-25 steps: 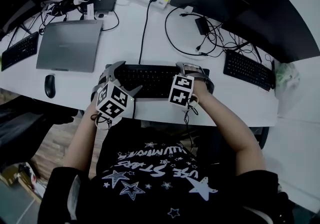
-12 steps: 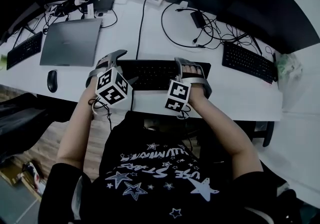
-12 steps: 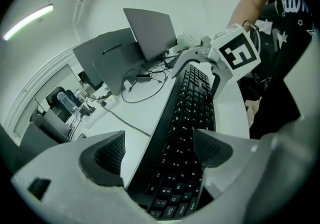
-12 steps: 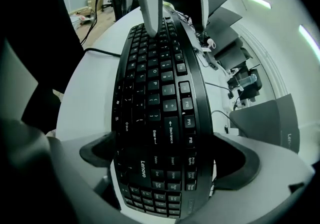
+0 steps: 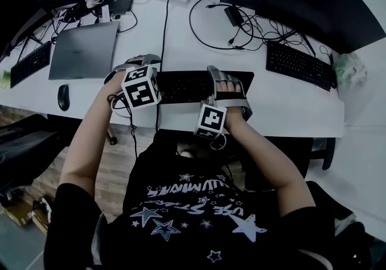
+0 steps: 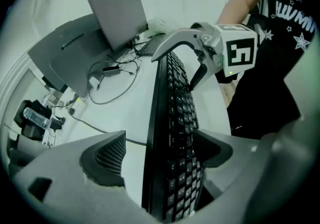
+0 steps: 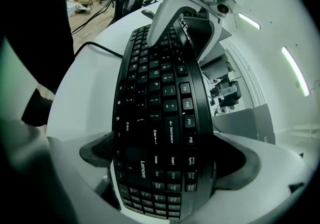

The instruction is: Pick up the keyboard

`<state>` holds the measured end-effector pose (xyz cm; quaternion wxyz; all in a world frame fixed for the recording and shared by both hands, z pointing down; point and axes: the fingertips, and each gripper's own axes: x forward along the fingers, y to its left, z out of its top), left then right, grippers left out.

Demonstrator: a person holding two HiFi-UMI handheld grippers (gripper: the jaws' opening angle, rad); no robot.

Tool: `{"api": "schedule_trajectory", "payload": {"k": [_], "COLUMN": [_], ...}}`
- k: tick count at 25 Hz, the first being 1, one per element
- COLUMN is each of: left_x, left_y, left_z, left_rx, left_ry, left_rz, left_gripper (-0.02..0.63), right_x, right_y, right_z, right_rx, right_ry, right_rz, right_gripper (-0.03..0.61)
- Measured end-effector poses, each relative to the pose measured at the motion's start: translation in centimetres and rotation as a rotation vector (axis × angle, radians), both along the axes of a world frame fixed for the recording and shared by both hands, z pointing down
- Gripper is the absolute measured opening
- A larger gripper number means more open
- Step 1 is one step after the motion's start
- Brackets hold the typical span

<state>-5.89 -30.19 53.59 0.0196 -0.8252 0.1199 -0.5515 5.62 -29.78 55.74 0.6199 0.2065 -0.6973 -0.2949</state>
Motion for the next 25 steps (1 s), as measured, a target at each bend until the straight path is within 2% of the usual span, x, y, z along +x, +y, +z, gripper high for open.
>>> {"api": "schedule_trajectory", "payload": {"k": [3, 5, 8, 12, 15, 16, 18, 21, 25], "left_x": [0.7, 0.9, 0.3, -0.1, -0.5, -0.6, -0.6, -0.6, -0.2], "left_y": [1.8, 2.4, 3.5, 5.6, 6.3, 6.2, 5.7, 5.7, 6.5], "left_z": [1.2, 1.8, 2.5, 3.0, 3.4, 3.4, 3.4, 3.1, 2.6], "left_rx": [-0.095, -0.116, -0.154, -0.232, -0.243, -0.222, -0.162, -0.140, -0.173], "left_ry": [-0.041, -0.072, -0.163, -0.257, -0.314, -0.328, -0.334, -0.330, -0.302], "left_rz": [0.056, 0.069, 0.084, 0.120, 0.113, 0.108, 0.092, 0.074, 0.066], "left_gripper": [0.430, 0.430, 0.430, 0.430, 0.425, 0.402, 0.228, 0.209, 0.148], "right_x": [0.0, -0.1, -0.3, 0.1, 0.4, 0.4, 0.4, 0.4, 0.5], "right_y": [0.2, 0.5, 1.1, 1.6, 1.9, 2.0, 2.3, 2.5, 2.7], "right_z": [-0.5, -0.7, -0.9, -1.2, -1.4, -1.5, -1.6, -1.7, -2.1], "right_rx": [0.057, 0.086, 0.124, 0.218, 0.289, 0.303, 0.329, 0.360, 0.411], "right_ry": [-0.011, -0.036, -0.069, -0.069, -0.063, -0.065, -0.067, -0.070, -0.072], "right_rz": [-0.014, -0.014, -0.018, -0.026, -0.039, -0.041, -0.042, -0.035, -0.024], "right_gripper": [0.571, 0.571, 0.571, 0.571, 0.571, 0.571, 0.571, 0.571, 0.571]}}
